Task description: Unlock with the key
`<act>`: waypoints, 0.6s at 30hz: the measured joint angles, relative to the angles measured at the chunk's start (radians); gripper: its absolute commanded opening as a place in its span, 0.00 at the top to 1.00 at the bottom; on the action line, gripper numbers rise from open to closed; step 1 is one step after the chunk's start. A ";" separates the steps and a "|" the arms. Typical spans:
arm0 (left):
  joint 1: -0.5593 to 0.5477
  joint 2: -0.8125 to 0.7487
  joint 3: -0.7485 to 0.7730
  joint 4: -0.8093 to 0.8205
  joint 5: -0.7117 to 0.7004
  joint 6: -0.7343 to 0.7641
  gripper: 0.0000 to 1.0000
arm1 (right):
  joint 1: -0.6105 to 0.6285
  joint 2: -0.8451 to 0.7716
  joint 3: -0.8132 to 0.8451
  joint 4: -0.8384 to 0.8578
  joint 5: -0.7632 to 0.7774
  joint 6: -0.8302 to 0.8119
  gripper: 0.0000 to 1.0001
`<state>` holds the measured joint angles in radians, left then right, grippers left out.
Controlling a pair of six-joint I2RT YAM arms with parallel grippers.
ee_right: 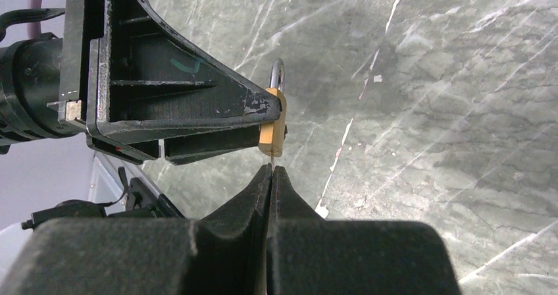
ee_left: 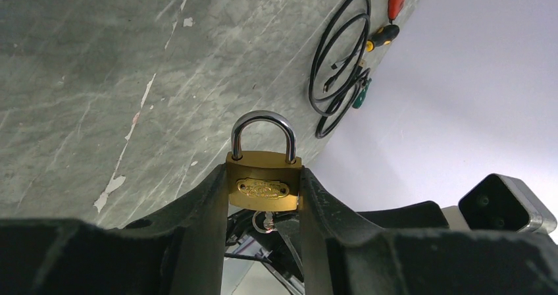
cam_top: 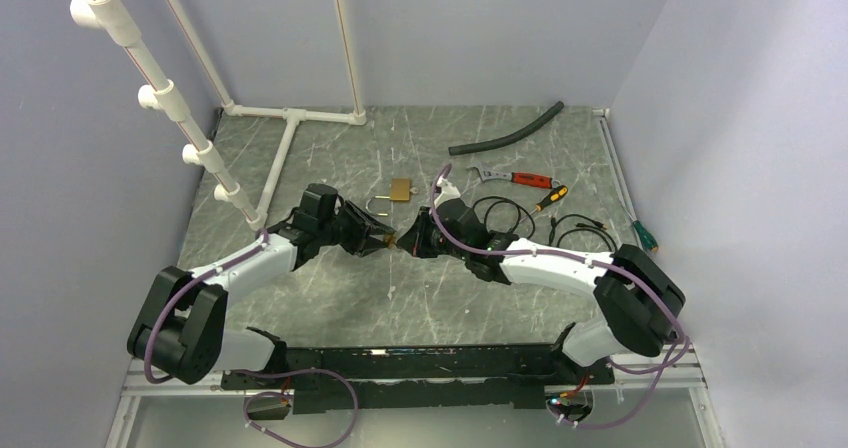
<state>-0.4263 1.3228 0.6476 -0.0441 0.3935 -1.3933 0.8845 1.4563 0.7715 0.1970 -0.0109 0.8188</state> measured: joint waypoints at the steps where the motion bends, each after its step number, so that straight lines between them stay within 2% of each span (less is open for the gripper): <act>1: -0.001 0.000 0.000 -0.001 -0.003 -0.008 1.00 | 0.001 0.001 0.001 -0.001 0.005 0.002 1.00; 13: -0.005 0.026 0.033 -0.041 -0.038 -0.099 1.00 | 0.018 0.021 0.031 -0.018 0.081 0.006 1.00; 18: -0.009 0.036 0.062 -0.111 -0.069 -0.132 1.00 | 0.027 0.044 0.051 -0.032 0.099 0.016 1.00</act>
<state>-0.4351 1.3590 0.7097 -0.1547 0.3241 -1.5253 0.9119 1.5005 0.8230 0.1650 0.0883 0.8345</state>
